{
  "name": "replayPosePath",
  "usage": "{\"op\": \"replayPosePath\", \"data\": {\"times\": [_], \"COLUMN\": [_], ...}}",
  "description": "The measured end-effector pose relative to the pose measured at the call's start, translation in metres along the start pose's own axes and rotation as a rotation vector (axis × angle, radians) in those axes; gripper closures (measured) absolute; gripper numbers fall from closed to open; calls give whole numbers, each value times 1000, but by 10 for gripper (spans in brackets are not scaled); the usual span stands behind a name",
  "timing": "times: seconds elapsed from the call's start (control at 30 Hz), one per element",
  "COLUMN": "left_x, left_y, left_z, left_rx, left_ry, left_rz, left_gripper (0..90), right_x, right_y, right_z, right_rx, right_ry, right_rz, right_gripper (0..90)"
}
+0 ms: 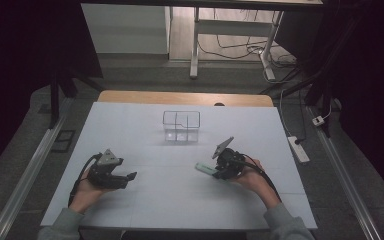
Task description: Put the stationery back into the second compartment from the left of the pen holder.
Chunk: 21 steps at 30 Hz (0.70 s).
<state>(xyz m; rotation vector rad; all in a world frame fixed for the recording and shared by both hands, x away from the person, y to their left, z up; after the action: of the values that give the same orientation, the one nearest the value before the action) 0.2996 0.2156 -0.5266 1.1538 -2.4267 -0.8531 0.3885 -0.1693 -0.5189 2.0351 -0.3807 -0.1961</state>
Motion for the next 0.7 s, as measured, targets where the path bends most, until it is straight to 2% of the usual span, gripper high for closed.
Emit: {"op": "replayPosePath", "data": {"times": [0.13, 0.53, 0.7], "left_x": [0, 0, 0], "left_y": [1, 1, 0], "left_z": [0, 1, 1], "left_rx": [1, -1, -2], "left_ry": [0, -1, -3], "left_rz": [-2, -2, -1], "left_gripper": [252, 252, 251], "right_x": [0, 0, 0], "right_y": [2, 28, 33], "right_z": [0, -6, -6], "right_rx": [12, 138, 157], "right_ry": [-5, -25, -18], "right_rz": [5, 14, 14], "right_gripper": [667, 667, 667]}}
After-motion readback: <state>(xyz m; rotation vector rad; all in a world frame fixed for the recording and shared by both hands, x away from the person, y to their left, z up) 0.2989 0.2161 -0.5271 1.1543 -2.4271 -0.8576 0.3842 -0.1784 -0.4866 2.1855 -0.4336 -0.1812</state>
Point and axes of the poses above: each handheld gripper's, and its own axes: y roughly backward along the jaws, z roughly out of its underside, x roughly to its right, the point moved 2 cm from there along -y, roughly forward along the jaws, and after that the axes turned 5 degrees about x, right-handed, at the moved point
